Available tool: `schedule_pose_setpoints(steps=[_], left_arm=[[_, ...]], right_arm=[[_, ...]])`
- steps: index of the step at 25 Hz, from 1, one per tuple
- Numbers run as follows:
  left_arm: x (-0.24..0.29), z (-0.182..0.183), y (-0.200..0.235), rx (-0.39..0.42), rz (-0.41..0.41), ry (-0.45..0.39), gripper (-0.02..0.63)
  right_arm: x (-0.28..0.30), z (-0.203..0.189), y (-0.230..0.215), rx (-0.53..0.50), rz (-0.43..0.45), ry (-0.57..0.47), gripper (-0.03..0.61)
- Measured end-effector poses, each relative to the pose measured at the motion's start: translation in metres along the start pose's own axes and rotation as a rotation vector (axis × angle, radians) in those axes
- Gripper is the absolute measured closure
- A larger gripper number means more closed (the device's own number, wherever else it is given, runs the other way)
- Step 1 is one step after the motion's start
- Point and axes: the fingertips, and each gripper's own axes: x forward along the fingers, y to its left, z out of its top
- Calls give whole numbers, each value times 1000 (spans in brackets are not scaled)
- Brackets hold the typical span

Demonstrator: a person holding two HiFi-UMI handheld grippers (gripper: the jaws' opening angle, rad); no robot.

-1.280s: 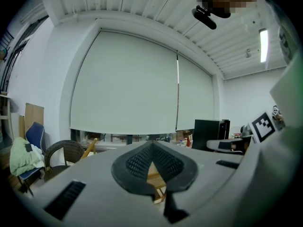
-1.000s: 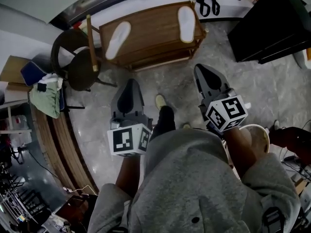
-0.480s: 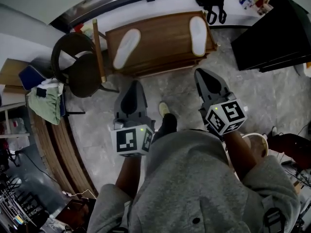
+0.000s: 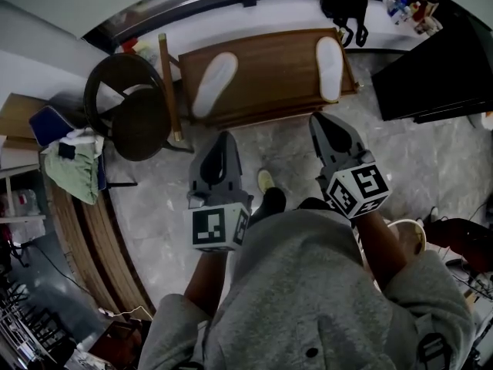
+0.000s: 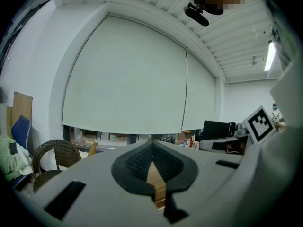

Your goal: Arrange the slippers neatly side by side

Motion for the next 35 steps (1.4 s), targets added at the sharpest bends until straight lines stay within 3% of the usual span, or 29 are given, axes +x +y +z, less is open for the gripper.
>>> schedule_pose_setpoints(steps=[8, 22, 27, 35], left_arm=[[5, -2, 15, -5, -32, -1, 601], [26, 8, 16, -12, -11, -36, 601], [53, 18, 16, 1, 15, -45, 601], [127, 26, 9, -5, 26, 8, 600]], right_arm=[[7, 5, 8, -53, -39, -4, 554], [12, 23, -40, -125, -95, -23, 552], [29, 33, -75, -105, -105, -30, 554], [63, 26, -150, 5, -155, 15, 552]])
